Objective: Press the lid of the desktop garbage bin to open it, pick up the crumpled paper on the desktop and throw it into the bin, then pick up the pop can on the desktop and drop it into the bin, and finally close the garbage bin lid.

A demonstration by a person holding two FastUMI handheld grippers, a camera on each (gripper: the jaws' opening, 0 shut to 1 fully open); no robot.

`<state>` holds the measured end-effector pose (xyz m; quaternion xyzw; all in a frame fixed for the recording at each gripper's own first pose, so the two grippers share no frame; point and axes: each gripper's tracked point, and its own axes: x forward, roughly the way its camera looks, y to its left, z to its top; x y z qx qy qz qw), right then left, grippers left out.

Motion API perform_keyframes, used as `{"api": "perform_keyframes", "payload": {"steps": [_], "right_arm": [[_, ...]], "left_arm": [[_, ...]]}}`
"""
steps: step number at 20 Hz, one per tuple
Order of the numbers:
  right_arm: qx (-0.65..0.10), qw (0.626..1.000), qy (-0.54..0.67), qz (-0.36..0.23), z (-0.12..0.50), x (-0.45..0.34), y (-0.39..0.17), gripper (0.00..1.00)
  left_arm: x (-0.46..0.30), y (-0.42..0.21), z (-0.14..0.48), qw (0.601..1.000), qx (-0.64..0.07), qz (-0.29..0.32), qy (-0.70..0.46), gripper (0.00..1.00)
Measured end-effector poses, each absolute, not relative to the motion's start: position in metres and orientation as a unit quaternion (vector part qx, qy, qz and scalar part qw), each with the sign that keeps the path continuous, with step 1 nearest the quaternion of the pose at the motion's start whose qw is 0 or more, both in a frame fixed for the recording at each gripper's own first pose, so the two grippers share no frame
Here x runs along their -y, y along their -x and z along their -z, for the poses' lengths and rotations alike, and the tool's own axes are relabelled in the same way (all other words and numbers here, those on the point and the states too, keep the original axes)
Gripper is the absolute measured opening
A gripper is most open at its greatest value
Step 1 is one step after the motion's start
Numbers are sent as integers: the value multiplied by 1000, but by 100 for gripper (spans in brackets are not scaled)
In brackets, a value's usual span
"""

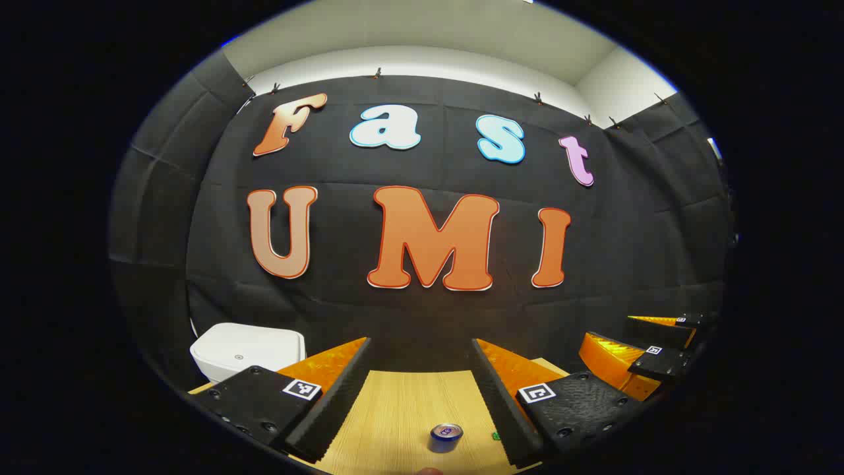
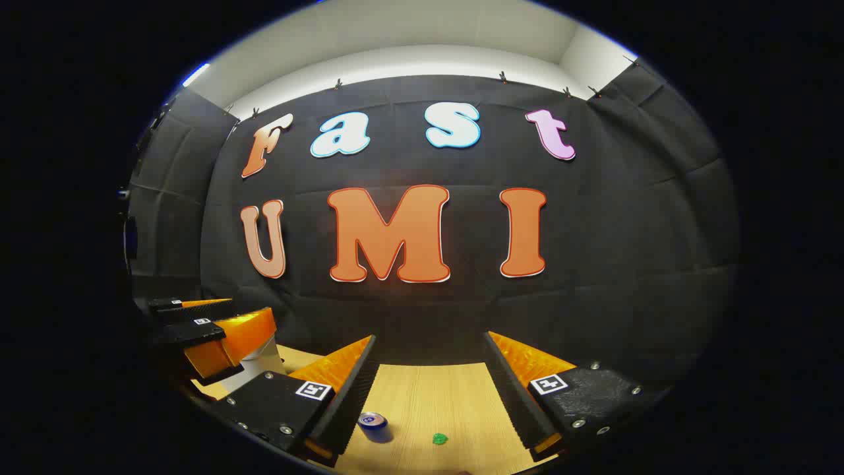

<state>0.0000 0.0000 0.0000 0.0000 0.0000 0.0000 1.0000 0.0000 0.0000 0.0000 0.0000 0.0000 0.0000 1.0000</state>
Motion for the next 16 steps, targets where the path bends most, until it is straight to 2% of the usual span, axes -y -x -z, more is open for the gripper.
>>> {"api": "perform_keyframes", "payload": {"steps": [2, 9, 10, 11, 16], "right_arm": [[-7, 1000, -3, -4, 4, -3, -1, 93], [-18, 1000, 3, -1, 9, -3, -8, 93], [-21, 1000, 4, 1, 10, -2, -9, 93], [-22, 1000, 3, -2, 11, -2, -9, 93], [-24, 1000, 2, 0, 13, 0, -12, 94]], "left_arm": [[-3, 0, -3, 1000, 4, -5, 0, 93], [-7, -1, 2, 1000, 5, -25, -7, 93], [-6, -1, 2, 1000, 5, -26, -10, 89], [-5, 0, 4, 1000, 5, -26, -11, 93], [1, -2, 8, 1000, -1, -23, -15, 93]]}}
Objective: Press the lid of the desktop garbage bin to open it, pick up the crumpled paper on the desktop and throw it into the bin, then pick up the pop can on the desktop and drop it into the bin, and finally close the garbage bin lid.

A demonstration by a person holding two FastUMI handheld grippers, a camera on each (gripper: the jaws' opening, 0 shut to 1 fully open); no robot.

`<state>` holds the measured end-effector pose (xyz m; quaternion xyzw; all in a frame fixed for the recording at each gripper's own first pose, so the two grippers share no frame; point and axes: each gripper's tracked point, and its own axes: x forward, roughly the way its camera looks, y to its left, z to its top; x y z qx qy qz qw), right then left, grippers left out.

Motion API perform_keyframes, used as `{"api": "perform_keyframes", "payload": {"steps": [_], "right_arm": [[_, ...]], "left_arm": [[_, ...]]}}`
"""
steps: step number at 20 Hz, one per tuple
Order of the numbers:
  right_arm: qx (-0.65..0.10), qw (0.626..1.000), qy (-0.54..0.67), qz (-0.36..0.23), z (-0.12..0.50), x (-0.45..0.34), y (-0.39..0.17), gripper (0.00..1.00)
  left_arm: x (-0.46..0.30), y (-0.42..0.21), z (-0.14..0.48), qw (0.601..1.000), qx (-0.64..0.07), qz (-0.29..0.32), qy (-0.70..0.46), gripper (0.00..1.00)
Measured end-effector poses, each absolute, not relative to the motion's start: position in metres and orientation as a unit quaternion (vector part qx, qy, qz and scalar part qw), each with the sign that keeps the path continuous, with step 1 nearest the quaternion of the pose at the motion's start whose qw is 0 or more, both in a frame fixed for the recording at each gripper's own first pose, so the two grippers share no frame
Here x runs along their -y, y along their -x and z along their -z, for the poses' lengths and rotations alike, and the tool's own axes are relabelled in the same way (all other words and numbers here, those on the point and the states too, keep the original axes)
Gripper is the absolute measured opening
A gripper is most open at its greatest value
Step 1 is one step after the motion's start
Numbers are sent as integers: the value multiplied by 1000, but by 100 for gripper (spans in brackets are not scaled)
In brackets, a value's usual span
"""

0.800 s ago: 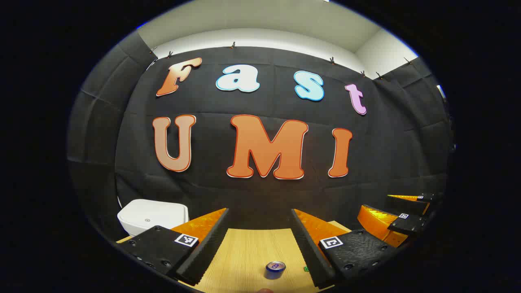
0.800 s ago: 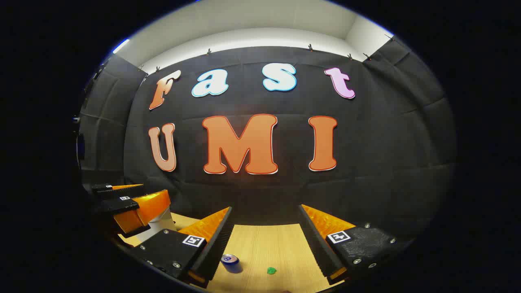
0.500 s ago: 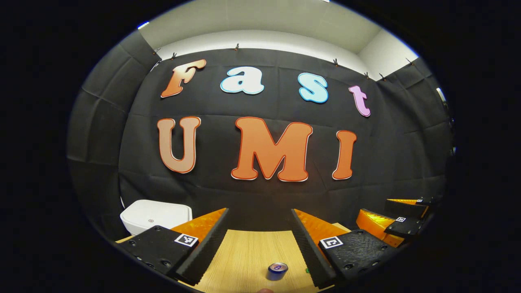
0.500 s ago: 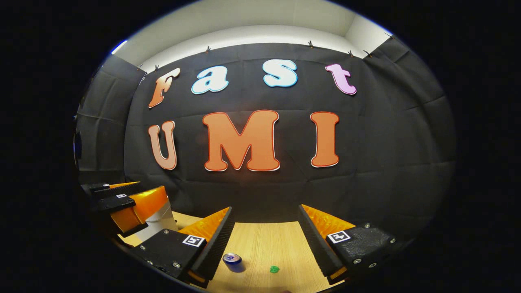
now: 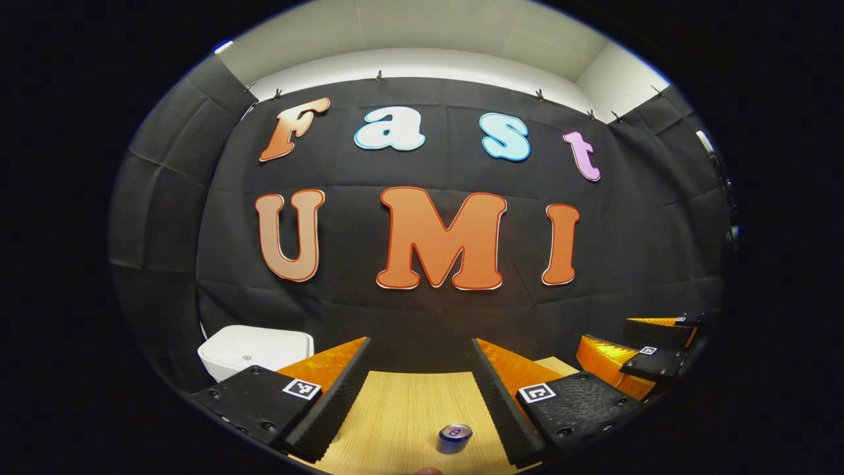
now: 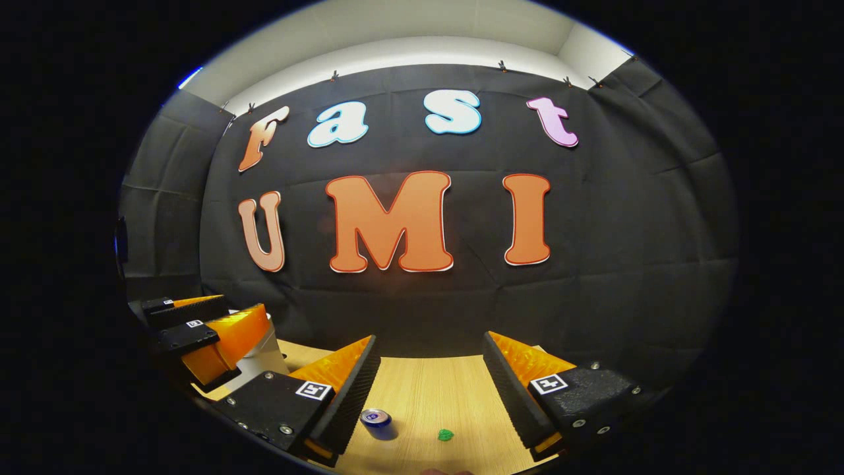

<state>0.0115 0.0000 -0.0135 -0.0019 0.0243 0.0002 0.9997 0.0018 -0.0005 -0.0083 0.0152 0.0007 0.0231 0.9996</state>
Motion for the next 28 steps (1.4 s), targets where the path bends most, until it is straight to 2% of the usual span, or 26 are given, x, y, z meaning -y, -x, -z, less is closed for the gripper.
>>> {"api": "perform_keyframes", "payload": {"steps": [10, 11, 12, 18, 21, 22, 23, 25, 26, 28], "right_arm": [[-23, 1000, 17, -1, 15, -5, -13, 93], [-25, 999, 20, 1, 15, -4, -13, 93], [-28, 999, 22, 1, 18, -4, -12, 93], [-33, 999, 25, 0, 19, -9, -12, 93], [-32, 999, 21, -4, 19, -12, -11, 93], [-32, 999, 23, -4, 20, -12, -11, 93], [-32, 999, 24, -4, 20, -12, -12, 93], [-35, 999, 25, -4, 22, -13, -13, 93], [-36, 999, 25, -3, 22, -13, -13, 93], [-37, 999, 24, -3, 22, -13, -14, 93]], "left_arm": [[-4, -3, 9, 1000, 1, -26, -16, 93], [-5, -3, 10, 1000, 1, -27, -17, 90], [-6, -2, 10, 1000, 1, -26, -15, 93], [-8, -4, 14, 1000, -4, -25, -15, 90], [-11, -5, 15, 999, -8, -29, -21, 93], [-11, -5, 17, 999, -11, -28, -22, 89], [-10, -6, 17, 999, -14, -25, -23, 93], [-9, -7, 18, 999, -16, -20, -25, 89], [-14, -7, 16, 999, -12, -25, -27, 93], [-22, -5, 9, 999, -2, -36, -32, 89]]}}
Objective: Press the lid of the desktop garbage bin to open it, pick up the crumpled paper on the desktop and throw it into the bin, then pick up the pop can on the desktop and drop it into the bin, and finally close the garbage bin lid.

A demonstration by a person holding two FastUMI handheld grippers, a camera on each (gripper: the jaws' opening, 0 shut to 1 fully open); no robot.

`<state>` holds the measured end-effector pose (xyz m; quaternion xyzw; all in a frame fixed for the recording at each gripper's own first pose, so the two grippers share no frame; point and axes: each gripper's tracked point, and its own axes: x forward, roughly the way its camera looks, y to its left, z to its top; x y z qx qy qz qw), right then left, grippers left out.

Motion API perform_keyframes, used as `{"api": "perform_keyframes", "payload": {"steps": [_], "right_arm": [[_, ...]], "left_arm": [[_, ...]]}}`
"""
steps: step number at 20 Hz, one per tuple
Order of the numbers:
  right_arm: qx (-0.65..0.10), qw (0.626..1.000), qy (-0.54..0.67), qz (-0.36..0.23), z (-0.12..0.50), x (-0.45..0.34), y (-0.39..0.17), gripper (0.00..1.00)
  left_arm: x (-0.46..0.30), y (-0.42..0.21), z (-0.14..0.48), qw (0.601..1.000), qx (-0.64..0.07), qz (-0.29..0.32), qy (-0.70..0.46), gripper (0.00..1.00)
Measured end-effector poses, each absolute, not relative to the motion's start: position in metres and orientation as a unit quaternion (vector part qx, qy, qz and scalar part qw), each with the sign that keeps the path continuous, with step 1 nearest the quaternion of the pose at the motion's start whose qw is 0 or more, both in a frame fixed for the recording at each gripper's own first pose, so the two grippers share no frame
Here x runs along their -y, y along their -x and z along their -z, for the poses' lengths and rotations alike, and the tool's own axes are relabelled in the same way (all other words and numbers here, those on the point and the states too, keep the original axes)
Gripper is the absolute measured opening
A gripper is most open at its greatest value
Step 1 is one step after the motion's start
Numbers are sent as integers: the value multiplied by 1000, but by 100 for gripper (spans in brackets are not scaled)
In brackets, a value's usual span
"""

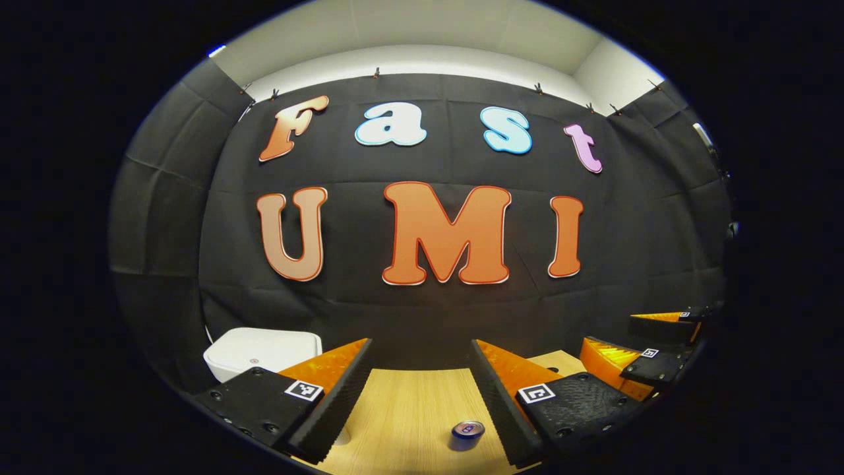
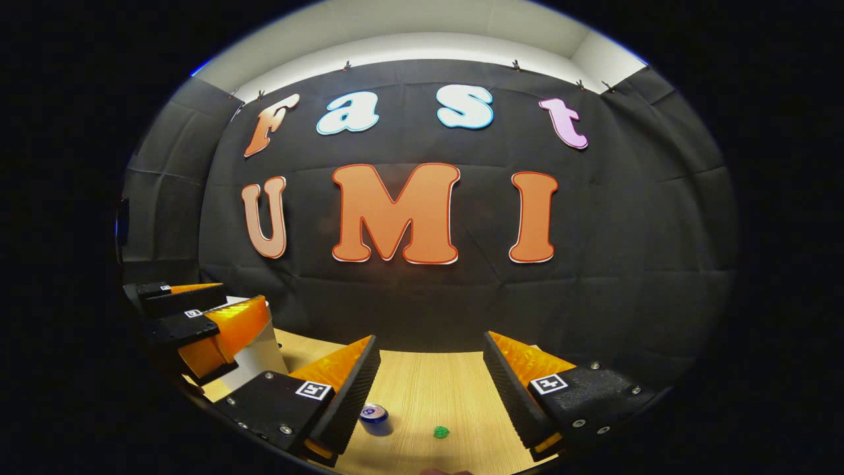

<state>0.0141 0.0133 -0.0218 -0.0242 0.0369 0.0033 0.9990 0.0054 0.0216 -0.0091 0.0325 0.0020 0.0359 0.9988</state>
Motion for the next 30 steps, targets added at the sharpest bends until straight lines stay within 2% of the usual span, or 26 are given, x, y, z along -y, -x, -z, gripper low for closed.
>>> {"api": "perform_keyframes", "payload": {"steps": [6, 8, 10, 12, 13, 14, 15, 20, 25, 30], "right_arm": [[-40, 999, 25, -4, 25, -14, -16, 93], [-44, 999, 25, -3, 28, -15, -16, 93], [-46, 999, 25, -3, 28, -14, -15, 93], [-47, 999, 26, -2, 30, -14, -15, 93], [-48, 999, 26, -2, 30, -14, -15, 93], [-49, 998, 25, -1, 30, -15, -15, 93], [-51, 998, 24, -2, 31, -15, -15, 93], [-56, 998, 23, -5, 36, -19, -16, 93], [-61, 998, 25, -6, 40, -22, -16, 93], [-64, 998, 24, -2, 43, -21, -15, 93]], "left_arm": [[-38, -6, 9, 998, -1, -53, -29, 90], [-45, -6, 9, 998, -3, -60, -31, 89], [-57, -10, 7, 997, -4, -67, -35, 82], [-74, -11, 6, 996, -7, -82, -30, 63], [-83, -12, 5, 995, -10, -90, -30, 58], [-96, -14, 5, 994, -13, -102, -31, 49], [-109, -12, 6, 993, -17, -114, -32, 46], [-180, -14, 14, 983, -45, -174, -26, 0], [-248, -24, 42, 974, -102, -202, 23, 0], [-276, -36, 86, 965, -159, -206, 38, 0]]}}
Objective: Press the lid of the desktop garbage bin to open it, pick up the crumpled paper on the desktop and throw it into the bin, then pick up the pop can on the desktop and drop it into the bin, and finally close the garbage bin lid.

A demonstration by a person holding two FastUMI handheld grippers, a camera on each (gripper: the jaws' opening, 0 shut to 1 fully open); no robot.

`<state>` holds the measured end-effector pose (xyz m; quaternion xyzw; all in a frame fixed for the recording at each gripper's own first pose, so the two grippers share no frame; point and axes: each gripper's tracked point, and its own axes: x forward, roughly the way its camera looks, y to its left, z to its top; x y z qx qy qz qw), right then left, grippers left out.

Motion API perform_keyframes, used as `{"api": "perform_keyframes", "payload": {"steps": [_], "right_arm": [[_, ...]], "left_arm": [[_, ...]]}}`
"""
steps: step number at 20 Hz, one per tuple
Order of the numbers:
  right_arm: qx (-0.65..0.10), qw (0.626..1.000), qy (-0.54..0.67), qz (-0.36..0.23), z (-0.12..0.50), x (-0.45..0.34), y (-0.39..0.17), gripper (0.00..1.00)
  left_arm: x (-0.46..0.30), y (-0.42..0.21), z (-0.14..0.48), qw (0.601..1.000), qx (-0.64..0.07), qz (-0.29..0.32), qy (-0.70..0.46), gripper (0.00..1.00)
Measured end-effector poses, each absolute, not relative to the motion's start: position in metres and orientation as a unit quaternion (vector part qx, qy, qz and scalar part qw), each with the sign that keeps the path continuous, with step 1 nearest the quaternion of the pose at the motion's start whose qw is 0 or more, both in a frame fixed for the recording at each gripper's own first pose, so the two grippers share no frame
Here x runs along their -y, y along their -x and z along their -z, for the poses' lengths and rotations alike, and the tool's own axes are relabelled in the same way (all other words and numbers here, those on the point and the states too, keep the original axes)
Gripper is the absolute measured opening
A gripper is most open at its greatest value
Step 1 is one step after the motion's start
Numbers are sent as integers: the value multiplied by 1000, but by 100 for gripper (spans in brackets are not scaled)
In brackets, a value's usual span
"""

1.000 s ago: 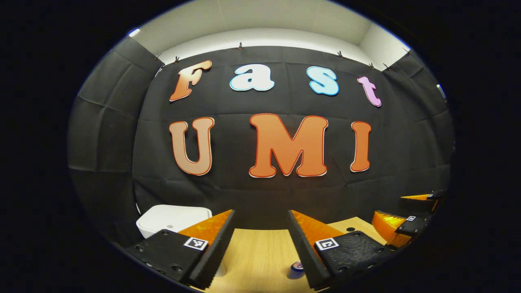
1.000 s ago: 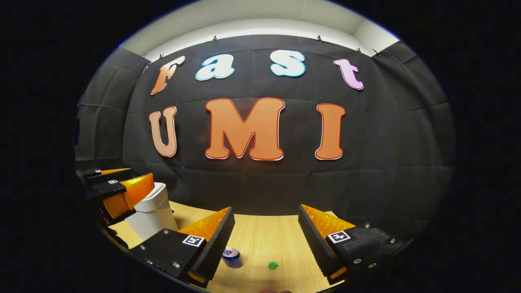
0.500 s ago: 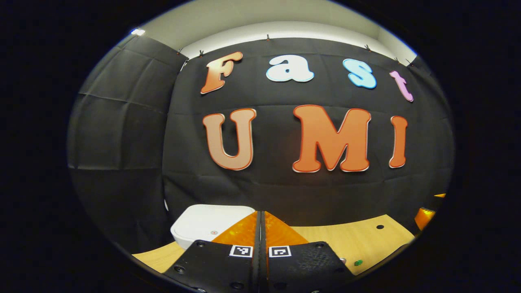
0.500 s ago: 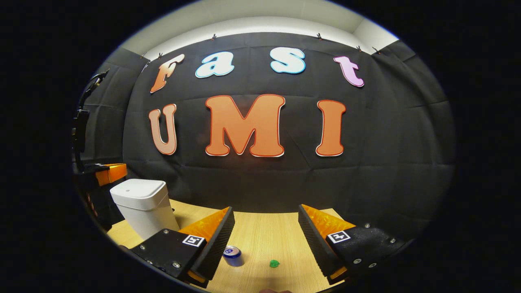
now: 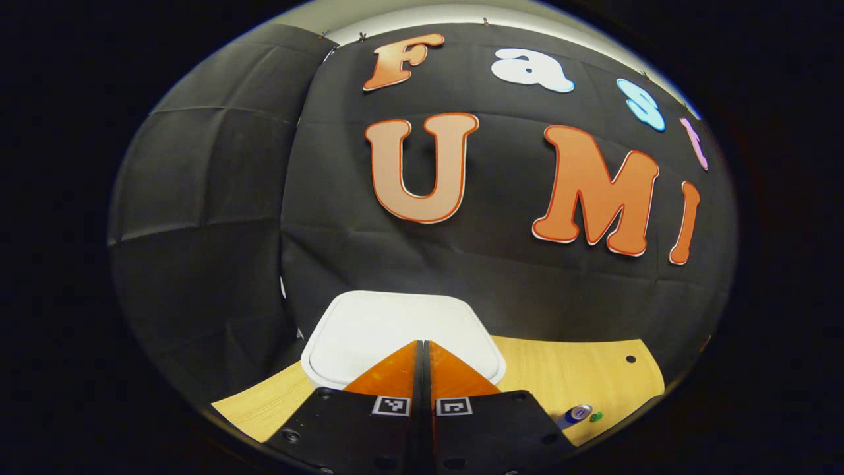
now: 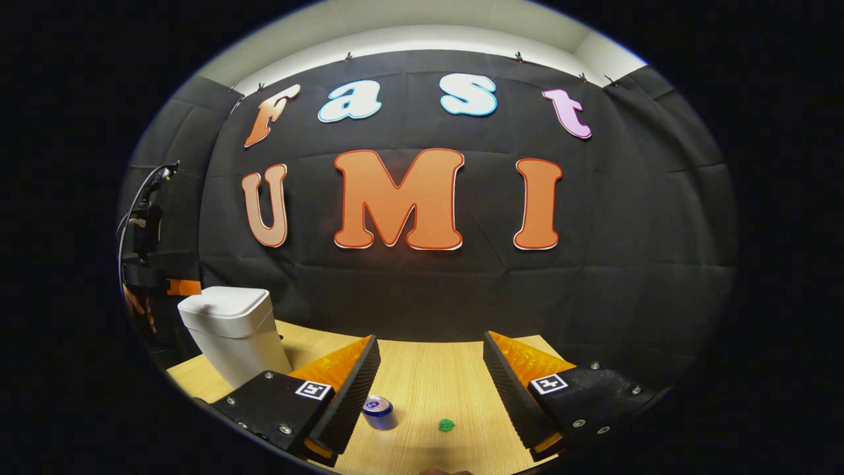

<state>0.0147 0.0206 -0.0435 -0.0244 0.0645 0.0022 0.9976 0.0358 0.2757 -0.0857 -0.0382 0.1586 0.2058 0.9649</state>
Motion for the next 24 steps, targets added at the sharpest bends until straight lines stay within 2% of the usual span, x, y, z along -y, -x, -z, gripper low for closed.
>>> {"api": "perform_keyframes", "payload": {"steps": [3, 5, 10, 13, 14, 15, 18, 21, 23, 24], "right_arm": [[-69, 997, 26, 0, 46, -19, -13, 93], [-74, 997, 30, 3, 49, -16, -12, 93], [-78, 996, 34, 8, 52, -10, -7, 94], [-86, 996, 26, 8, 57, -8, -6, 94], [-88, 996, 26, 9, 59, -8, -6, 94], [-92, 995, 27, 9, 61, -8, -6, 93], [-101, 995, 26, 2, 70, -10, -6, 94], [-110, 993, 29, 3, 82, -8, -7, 94], [-118, 992, 32, 3, 91, -6, -8, 94], [-121, 992, 32, 2, 96, -7, -10, 93]], "left_arm": [[-274, -39, 115, 957, -209, -194, 57, 0], [-279, -43, 109, 959, -191, -203, 54, 0], [-280, -42, 112, 951, -207, -209, 96, 0], [-282, -35, 92, 958, -163, -233, 46, 0], [-278, -33, 75, 963, -135, -231, 30, 4], [-269, -32, 54, 969, -105, -222, 17, 14], [-245, -26, 14, 979, -36, -201, -27, 54], [-224, -16, 6, 982, -23, -183, -46, 60], [-215, -9, 0, 983, -19, -177, -37, 75], [-211, -3, -3, 983, -16, -178, -33, 86]]}}
